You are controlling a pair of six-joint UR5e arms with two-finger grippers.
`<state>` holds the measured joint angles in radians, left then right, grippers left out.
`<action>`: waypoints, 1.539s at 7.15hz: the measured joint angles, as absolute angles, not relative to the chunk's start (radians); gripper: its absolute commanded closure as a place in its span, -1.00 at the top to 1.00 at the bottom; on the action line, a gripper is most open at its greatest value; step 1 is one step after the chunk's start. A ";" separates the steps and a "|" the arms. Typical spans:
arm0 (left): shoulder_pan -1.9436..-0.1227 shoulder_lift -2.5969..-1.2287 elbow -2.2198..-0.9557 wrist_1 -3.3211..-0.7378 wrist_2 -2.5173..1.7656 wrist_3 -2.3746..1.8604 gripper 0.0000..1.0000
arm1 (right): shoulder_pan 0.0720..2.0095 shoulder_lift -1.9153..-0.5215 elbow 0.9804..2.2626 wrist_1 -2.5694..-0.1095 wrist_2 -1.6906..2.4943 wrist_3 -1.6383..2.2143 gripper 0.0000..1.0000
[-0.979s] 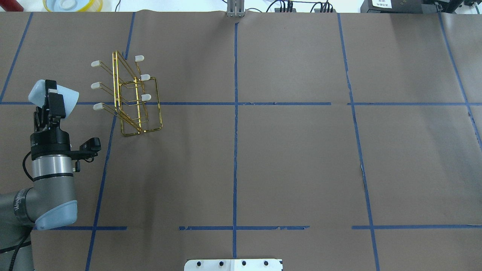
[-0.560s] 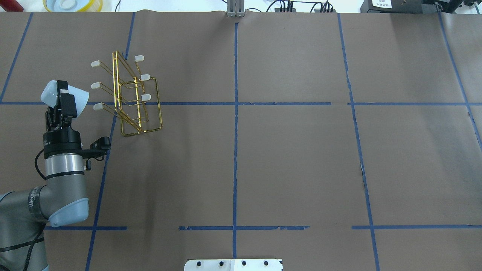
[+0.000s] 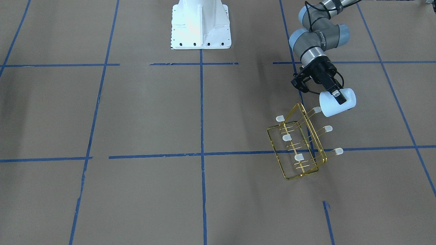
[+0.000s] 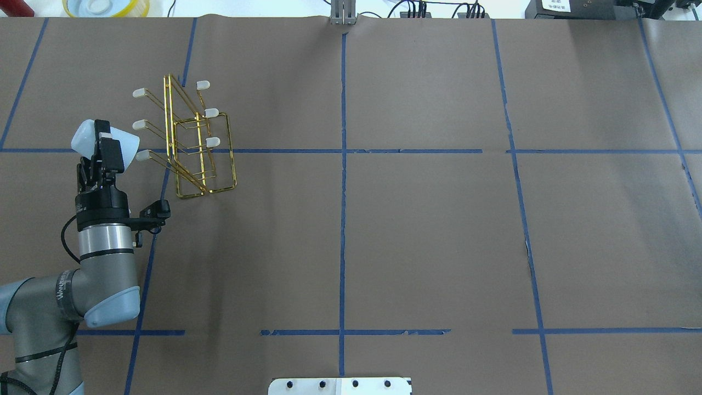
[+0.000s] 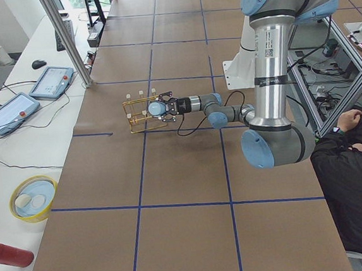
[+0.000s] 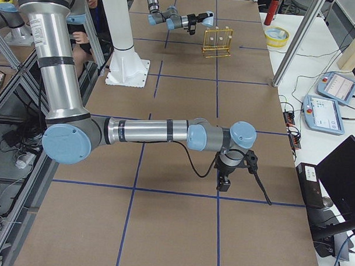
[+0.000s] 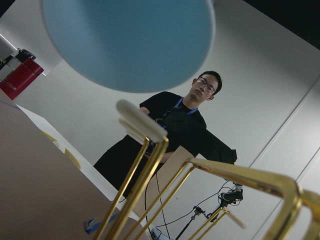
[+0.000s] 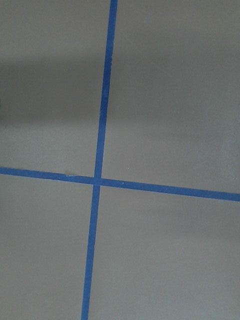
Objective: Hang cup on cup holder
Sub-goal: 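Carry the tilted cup with the left gripper onto a rack peg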
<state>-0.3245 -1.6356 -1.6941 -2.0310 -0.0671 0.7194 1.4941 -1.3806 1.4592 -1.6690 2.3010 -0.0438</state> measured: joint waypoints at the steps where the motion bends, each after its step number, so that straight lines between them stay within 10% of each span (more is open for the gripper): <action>1: -0.325 -1.659 -1.670 -2.031 -0.066 0.719 -0.47 | 1.494 -1.381 1.459 -1.669 2.301 -0.044 1.00; 11: -0.317 -1.682 -1.635 -2.028 -0.063 0.677 -0.42 | 1.494 -1.381 1.459 -1.669 2.301 -0.044 1.00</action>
